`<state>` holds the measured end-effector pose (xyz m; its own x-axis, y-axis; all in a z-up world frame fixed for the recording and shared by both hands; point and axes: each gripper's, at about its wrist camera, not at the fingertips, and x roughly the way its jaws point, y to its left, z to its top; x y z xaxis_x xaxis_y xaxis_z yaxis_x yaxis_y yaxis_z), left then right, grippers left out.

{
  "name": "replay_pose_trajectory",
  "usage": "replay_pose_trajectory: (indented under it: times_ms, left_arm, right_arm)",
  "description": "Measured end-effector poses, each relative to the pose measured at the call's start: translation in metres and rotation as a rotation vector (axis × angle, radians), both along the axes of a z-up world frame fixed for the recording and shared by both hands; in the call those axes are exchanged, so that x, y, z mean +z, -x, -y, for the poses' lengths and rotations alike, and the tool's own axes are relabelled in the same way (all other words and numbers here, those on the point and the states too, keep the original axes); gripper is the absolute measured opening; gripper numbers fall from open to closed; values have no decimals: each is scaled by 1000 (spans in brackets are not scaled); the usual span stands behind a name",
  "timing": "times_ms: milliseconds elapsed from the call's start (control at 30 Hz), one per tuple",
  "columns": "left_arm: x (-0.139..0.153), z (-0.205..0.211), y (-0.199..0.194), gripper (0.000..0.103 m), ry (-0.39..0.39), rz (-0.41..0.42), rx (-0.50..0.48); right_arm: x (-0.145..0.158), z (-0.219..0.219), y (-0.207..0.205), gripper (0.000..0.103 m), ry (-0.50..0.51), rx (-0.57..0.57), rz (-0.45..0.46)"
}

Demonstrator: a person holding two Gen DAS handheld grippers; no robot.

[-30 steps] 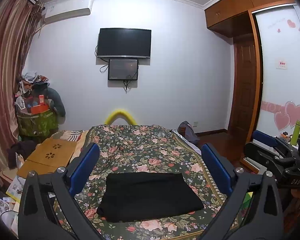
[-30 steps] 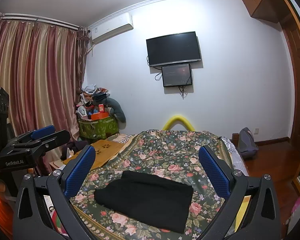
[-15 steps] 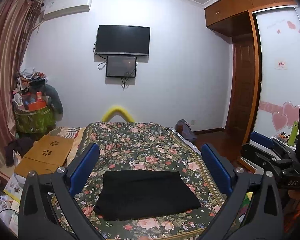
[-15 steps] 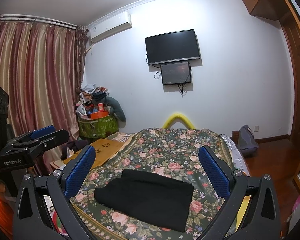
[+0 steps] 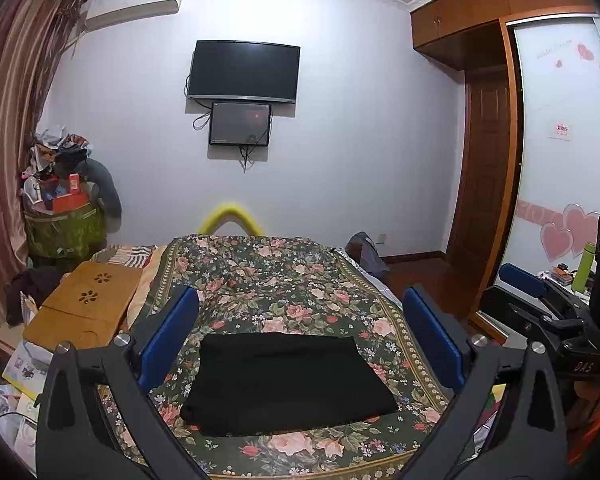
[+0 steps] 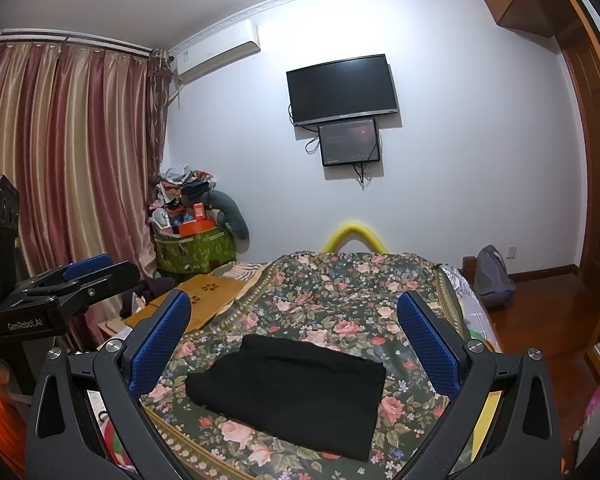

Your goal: Fold small clothes

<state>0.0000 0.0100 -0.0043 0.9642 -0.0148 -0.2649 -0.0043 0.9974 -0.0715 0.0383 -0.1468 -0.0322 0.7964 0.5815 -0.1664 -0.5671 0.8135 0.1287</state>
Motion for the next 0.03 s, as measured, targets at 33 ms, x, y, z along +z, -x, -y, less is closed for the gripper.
replay_pose_trajectory:
  times_ms: [33]
  left_arm:
    - [0,0,-1,103,3,-4,-1]
  right_arm:
    - [-1,0,0,102,-1,1,-2]
